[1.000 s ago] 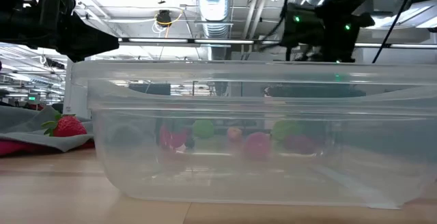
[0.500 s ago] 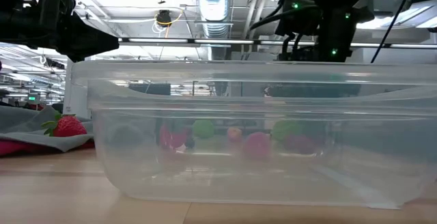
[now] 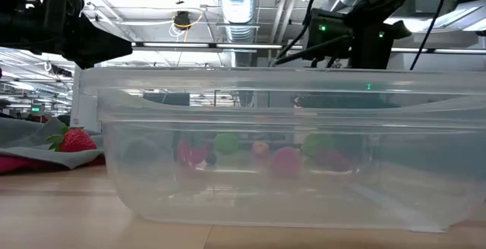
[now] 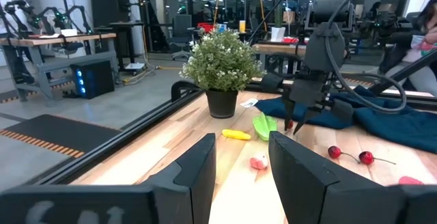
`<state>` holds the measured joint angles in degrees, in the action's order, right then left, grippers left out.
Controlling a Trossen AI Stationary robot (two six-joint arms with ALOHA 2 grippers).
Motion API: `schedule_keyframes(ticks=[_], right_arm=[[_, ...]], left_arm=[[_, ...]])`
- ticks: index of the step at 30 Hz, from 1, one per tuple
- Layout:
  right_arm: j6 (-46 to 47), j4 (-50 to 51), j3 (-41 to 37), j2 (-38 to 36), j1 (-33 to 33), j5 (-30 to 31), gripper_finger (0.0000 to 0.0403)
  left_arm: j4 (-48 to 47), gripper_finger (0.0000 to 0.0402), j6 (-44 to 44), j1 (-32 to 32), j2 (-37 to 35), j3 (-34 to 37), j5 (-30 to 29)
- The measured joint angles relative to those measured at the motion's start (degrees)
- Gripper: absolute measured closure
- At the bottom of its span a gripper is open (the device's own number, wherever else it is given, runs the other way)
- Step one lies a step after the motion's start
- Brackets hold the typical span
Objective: Pick and placing Produce into tupperware
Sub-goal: Put the cherry into the transparent bin
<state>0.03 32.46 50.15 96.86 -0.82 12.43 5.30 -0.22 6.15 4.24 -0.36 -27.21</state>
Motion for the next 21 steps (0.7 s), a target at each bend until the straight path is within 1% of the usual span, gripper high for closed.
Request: schedule_keyframes(ticks=[3,7,11,13,21], right_arm=[[0.23,0.06,0.0,-0.2,0.08,0.01,0.0326],[0.89,1.92,0.0,-0.14,-0.05,-0.39,0.0385],[2.09,2.5,0.0,0.02,-0.05,-0.39,0.0386],[1.99,2.84,0.0,-0.06,-0.05,-0.35,0.0392],[1.68,2.89,0.01,-0.13,0.25,-0.09,0.0392]], left_arm=[[0.0,0.0274,0.01,0.0,-0.01,0.0,-0.01],[-0.01,0.0274,-0.01,0.0,-0.01,0.0,0.0],[0.0,0.0274,0.0,0.01,0.02,0.0,0.01],[-0.02,0.0274,-0.01,0.0,0.01,0.0,0.01],[0.0,0.0274,-0.01,0.0,0.01,0.0,0.01]])
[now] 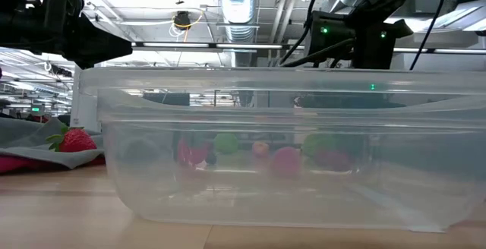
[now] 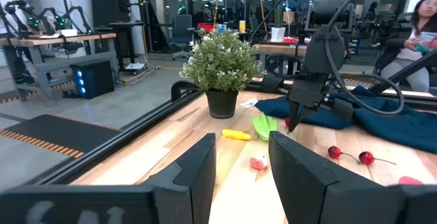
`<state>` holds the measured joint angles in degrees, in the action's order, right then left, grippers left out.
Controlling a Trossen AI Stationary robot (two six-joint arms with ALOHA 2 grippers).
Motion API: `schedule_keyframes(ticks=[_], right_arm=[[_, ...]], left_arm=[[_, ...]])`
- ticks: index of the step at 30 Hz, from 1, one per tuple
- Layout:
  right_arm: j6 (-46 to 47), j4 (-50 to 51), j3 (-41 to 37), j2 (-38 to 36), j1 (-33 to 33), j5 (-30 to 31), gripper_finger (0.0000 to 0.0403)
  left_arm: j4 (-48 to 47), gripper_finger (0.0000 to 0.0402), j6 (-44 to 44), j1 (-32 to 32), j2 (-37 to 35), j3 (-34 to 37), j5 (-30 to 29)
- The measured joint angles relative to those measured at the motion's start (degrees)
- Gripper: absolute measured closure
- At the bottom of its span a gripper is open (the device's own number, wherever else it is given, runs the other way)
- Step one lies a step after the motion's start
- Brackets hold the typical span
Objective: Pick and placing Produce into tupperware
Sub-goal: Put the cherry into the transparent bin
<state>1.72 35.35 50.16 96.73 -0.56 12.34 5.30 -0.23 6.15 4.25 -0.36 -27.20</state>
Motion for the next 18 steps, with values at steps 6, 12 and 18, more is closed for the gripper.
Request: schedule_keyframes(ticks=[6,12,18], right_arm=[[-0.12,1.05,2.66,0.0,1.56,1.03,0.0392],[-0.04,2.94,6.89,-0.09,4.41,1.09,0.0392],[2.15,3.42,10.44,-0.09,9.25,-0.31,0.0392]], left_arm=[[0.0,0.0274,0.0,0.01,0.0,0.0,0.0],[-0.02,0.0274,0.01,0.01,-0.01,0.0,0.0],[-0.02,0.0274,0.0,0.0,0.0,0.0,0.0]])
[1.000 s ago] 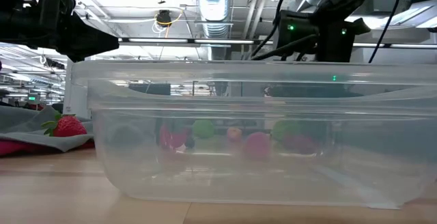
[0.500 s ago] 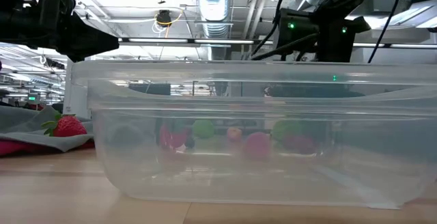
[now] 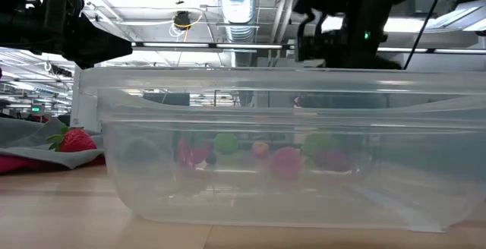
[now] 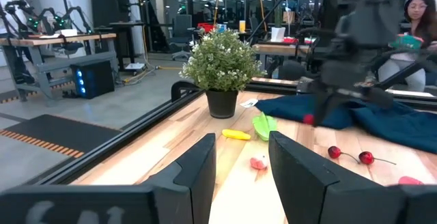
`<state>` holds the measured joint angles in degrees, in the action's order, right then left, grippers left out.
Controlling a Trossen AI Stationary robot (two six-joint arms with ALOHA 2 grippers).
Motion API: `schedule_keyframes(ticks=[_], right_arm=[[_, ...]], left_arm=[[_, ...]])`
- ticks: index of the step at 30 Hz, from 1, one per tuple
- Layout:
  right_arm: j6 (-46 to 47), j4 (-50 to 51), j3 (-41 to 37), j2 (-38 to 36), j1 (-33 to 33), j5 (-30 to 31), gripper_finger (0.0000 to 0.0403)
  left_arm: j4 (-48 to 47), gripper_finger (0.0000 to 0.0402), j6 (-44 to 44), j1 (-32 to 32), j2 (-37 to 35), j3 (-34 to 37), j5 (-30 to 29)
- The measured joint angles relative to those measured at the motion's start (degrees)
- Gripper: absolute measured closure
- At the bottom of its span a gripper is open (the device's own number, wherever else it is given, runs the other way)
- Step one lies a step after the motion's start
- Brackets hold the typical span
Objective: Pick and placing Produce into tupperware
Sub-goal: Put the cherry into the transparent bin
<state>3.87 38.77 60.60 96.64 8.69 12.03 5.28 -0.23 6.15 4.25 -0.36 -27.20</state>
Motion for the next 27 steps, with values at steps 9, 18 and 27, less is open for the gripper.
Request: schedule_keyframes(ticks=[9,18,27], right_arm=[[2.07,-7.54,4.76,0.0,10.67,-5.23,0.0393],[3.96,-17.48,7.17,0.0,19.13,-9.52,0.0393],[6.68,-25.43,6.47,0.15,23.14,-13.54,0.0393]], left_arm=[[0.02,0.0274,0.02,0.02,-0.01,-0.01,0.0],[0.02,0.0274,0.0,0.0,-0.02,-0.02,0.02],[0.0,0.0274,0.0,0.0,0.0,-0.02,0.02]])
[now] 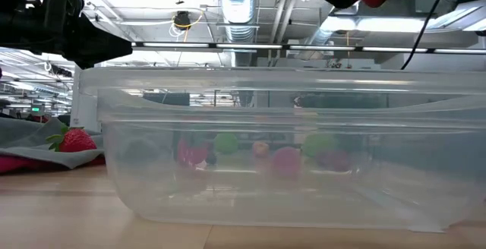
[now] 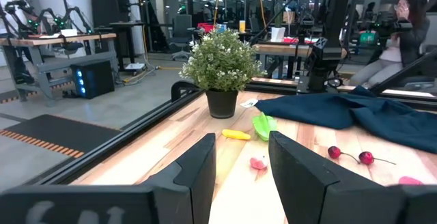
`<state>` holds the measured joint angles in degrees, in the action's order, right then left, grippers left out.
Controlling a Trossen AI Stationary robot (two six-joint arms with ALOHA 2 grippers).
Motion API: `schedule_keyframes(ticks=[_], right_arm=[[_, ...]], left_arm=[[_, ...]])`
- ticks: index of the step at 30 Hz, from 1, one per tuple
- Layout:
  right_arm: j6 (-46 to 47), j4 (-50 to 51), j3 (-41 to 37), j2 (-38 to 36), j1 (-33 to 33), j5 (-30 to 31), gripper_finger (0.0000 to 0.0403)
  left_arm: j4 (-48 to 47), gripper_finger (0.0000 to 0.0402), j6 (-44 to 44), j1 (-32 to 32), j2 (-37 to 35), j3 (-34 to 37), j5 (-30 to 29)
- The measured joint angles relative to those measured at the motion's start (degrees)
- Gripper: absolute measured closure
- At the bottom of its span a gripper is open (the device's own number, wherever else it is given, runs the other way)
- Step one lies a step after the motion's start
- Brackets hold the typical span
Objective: Pick and placing Produce into tupperware
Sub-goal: Put the cherry into the transparent bin
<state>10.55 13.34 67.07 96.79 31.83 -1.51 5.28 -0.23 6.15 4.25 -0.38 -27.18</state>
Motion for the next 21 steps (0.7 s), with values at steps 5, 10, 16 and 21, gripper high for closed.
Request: schedule_keyframes(ticks=[5,10,16,21], right_arm=[[2.54,-0.77,-2.92,0.06,-1.39,0.3,0.0393],[3.15,-4.71,-4.12,0.07,-2.35,-1.0,0.0386],[3.56,-6.44,-5.12,4.24,-3.08,-4.9,0.0393],[4.03,-9.83,-3.33,8.77,-3.98,-7.44,0.0369]], left_arm=[[0.0,0.0274,0.02,0.02,-0.02,0.02,0.01],[0.02,0.0274,0.01,0.01,-0.01,0.0,-0.01],[0.0,0.0274,0.01,0.01,0.0,0.01,0.01],[0.23,0.0274,0.0,0.02,0.11,0.02,0.01]])
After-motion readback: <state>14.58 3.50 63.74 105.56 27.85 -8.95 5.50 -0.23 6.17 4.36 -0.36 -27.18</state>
